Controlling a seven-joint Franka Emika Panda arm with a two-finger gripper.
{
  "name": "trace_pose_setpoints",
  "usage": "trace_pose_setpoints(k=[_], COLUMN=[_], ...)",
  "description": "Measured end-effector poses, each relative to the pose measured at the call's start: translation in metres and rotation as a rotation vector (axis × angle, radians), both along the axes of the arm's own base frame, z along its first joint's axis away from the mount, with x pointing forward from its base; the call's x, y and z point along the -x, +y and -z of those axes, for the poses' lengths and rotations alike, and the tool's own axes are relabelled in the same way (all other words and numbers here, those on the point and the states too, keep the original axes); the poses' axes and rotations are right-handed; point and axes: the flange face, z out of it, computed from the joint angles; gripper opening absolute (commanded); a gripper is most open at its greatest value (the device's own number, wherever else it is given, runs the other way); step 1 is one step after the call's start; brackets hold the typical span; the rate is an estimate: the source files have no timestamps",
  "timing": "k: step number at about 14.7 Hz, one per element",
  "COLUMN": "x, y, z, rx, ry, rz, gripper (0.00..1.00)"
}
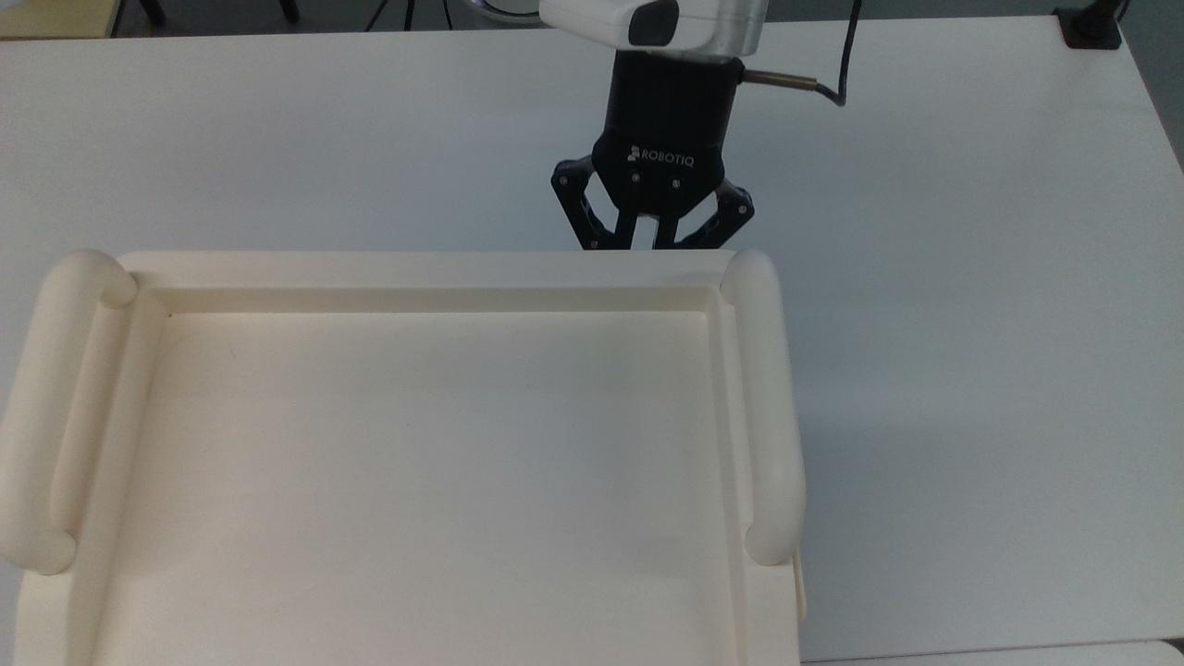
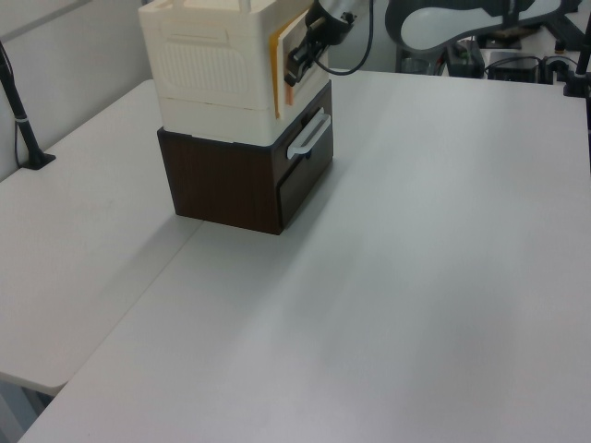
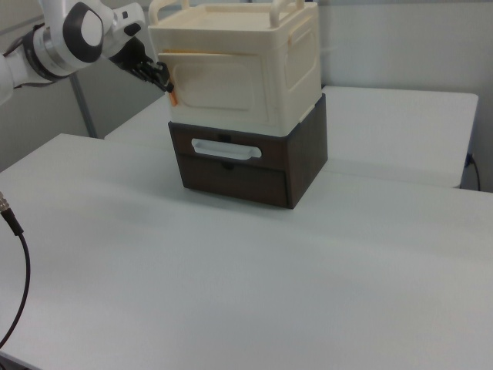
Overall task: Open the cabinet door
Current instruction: 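Pull the door edge outward, swinging the door open on its hinge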
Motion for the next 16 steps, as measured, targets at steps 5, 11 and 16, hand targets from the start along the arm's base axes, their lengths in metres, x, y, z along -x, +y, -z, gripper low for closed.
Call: trace_pose_setpoints(k=[5,11,16], x=[0.029,0.084,0.102], y=[-0.024,-0.068,-0.077], z=[-0.002,-0.056,-0.118], rx=[-0.027,-0.008,-0.039], ry=[0.190,0.369,0.195], rz=[0.051,0.027,-0.013], gripper=[1.00,1.00,1.00])
